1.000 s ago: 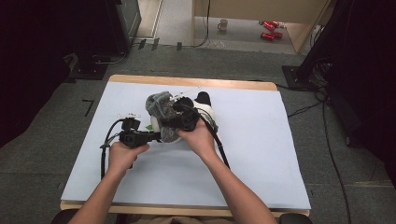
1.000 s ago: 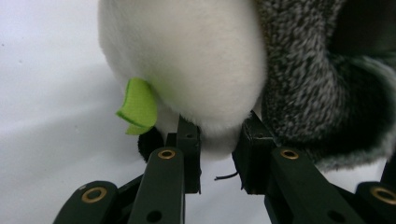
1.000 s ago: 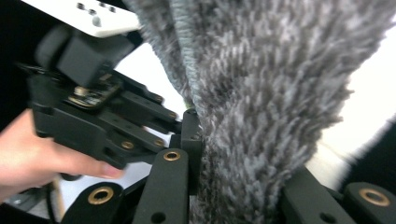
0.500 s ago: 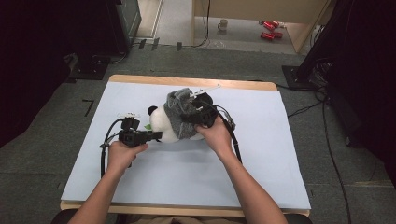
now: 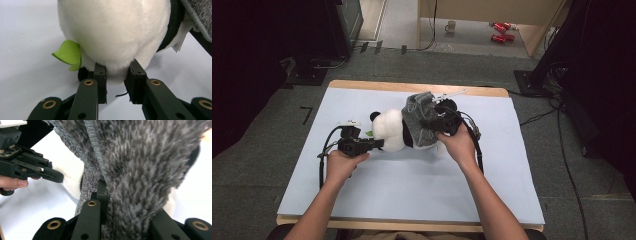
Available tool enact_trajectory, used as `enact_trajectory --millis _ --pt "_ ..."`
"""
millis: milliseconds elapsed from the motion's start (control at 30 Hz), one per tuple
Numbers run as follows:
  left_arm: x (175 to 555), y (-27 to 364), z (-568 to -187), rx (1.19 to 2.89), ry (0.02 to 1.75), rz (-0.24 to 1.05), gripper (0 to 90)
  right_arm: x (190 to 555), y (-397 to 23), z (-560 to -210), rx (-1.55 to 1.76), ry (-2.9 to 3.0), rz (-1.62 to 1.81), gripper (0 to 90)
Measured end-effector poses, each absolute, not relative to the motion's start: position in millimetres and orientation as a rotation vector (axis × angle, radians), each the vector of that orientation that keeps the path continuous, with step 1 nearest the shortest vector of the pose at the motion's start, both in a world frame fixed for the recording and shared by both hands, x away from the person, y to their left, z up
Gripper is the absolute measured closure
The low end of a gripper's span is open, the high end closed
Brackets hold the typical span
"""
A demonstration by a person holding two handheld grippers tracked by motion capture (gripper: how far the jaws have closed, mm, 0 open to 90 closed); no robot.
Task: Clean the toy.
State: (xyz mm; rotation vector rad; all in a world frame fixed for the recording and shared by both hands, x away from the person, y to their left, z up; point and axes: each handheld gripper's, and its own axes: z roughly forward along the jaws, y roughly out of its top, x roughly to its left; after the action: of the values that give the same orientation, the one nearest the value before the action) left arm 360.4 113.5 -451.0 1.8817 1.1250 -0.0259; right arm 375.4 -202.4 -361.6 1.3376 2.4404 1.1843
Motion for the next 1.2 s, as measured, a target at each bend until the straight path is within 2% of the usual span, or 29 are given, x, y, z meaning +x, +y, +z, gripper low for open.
enact_trajectory --millis 133,267,400,533,667,733,833,1067,1200 --pt "360 113 -453 1.894 1.096 0.016 66.7 376 -204 -363 1.354 2.432 1.181 78.5" --pt "357 116 -458 1.945 0.992 0.071 48.3 381 -203 -365 1.371 2.414 1.191 78.6" --pt "356 115 -464 1.929 0.914 0.105 36.1 386 -204 -366 1.382 2.410 1.204 78.5" --pt "361 111 -473 1.901 0.873 0.171 30.0 391 -205 -366 1.393 2.397 1.224 78.4" --pt "368 107 -481 1.853 0.876 0.221 29.6 395 -207 -368 1.405 2.382 1.247 78.1" --pt "371 104 -484 1.841 0.894 0.237 30.1 396 -207 -368 1.409 2.382 1.258 78.1" --pt "372 101 -484 1.832 0.945 0.233 36.4 397 -206 -368 1.408 2.377 1.256 78.1" --pt "369 96 -473 1.863 0.999 0.209 66.4 397 -205 -366 1.410 2.368 1.251 77.9" --pt "367 97 -466 1.850 1.012 0.111 74.5 391 -204 -357 1.408 2.360 1.277 78.2"
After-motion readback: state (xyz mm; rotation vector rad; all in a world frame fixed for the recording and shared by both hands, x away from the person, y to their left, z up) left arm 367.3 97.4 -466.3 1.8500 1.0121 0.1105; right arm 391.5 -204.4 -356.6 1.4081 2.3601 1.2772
